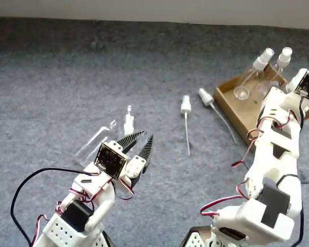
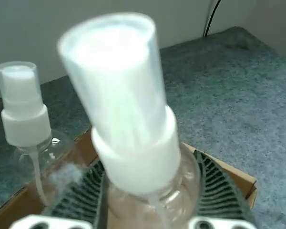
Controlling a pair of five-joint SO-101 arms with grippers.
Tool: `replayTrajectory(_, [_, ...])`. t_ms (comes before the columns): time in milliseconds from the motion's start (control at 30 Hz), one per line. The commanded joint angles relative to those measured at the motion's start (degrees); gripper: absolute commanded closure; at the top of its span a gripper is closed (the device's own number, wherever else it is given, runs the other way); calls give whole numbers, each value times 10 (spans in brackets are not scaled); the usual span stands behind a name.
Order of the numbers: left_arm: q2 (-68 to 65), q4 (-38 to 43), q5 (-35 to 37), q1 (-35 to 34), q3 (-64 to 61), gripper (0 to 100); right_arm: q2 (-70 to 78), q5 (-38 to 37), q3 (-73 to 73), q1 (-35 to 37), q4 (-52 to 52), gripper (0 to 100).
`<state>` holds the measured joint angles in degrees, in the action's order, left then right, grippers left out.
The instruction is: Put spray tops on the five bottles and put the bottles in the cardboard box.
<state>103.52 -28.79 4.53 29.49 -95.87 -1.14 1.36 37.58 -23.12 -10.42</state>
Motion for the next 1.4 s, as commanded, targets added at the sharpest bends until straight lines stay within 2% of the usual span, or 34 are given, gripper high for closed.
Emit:
replayTrajectory(0, [6,-1,-4,-7,-12,962,27,-3,-75,-8,-17,858])
replayTrajectory(167, [3,-1,-4,-7,-12,962,88,-3,-131,-9,-15,858])
replayTrajectory(367, [3,-2,-4,-7,-12,962,145,-1,-232,-22,81,858])
replayTrajectory(633, [3,-2,-4,-7,-12,962,219,-1,-328,-29,148,858])
replayTrajectory(1167, [3,-2,-4,-7,-12,962,252,-2,-336,-28,148,851])
replayTrajectory(1367, [3,-2,-4,-7,-12,962,251,-2,-335,-29,148,777])
